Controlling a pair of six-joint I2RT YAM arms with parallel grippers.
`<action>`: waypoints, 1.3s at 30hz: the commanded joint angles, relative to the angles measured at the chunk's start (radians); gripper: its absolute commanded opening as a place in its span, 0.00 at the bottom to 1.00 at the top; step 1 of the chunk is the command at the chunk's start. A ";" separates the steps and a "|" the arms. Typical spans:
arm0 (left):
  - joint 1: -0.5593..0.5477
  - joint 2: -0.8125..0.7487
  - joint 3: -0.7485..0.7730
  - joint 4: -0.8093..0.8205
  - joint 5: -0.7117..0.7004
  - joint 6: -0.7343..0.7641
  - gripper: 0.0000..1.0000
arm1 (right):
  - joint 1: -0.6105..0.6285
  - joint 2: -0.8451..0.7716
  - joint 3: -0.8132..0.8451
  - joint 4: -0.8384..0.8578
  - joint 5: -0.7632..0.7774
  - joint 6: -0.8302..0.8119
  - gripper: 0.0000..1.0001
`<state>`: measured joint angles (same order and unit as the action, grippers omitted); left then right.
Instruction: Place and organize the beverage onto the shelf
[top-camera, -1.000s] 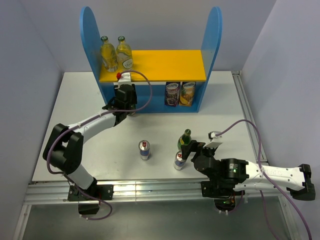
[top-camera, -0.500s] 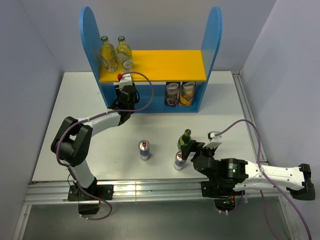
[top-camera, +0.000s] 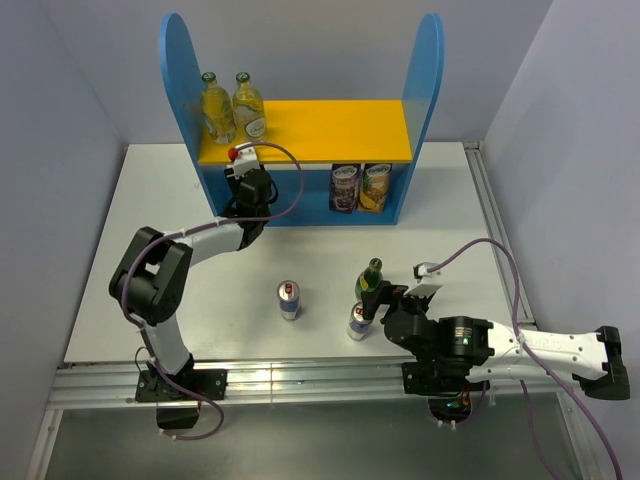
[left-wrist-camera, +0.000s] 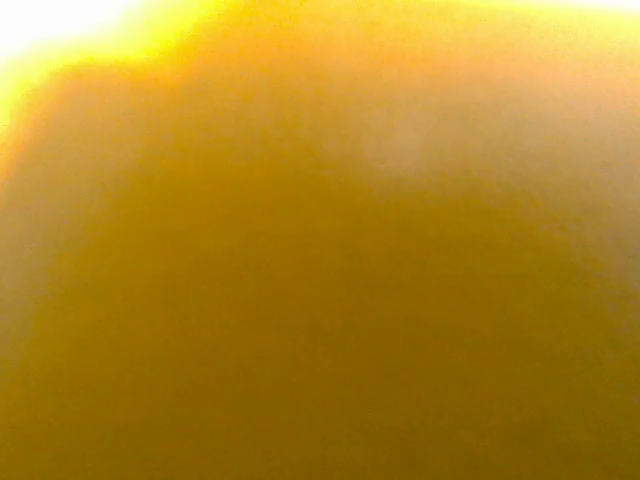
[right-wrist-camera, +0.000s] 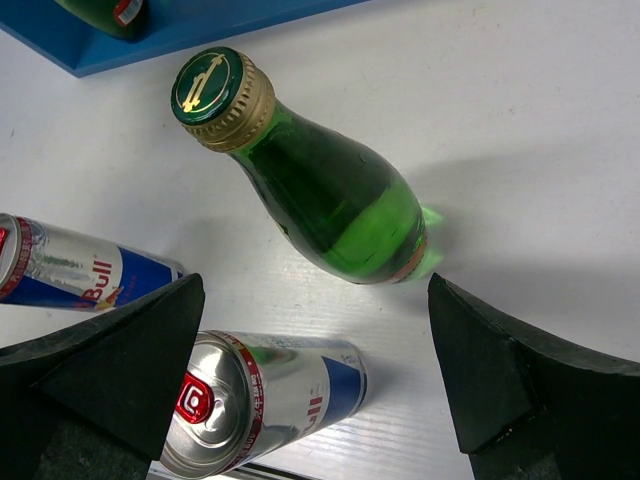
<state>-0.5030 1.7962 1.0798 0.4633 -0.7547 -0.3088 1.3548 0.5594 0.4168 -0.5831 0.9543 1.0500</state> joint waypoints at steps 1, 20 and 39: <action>0.015 0.003 0.058 0.095 -0.037 -0.015 0.04 | -0.002 0.011 0.020 0.028 0.049 0.004 1.00; 0.003 0.062 0.121 0.022 -0.055 -0.021 0.72 | 0.000 -0.003 0.016 0.029 0.046 0.004 1.00; -0.089 -0.195 0.109 -0.279 0.068 -0.035 0.91 | 0.000 0.016 0.022 0.009 0.064 0.034 1.00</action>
<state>-0.5556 1.7275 1.1557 0.1699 -0.7109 -0.3298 1.3548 0.5610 0.4168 -0.5838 0.9642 1.0557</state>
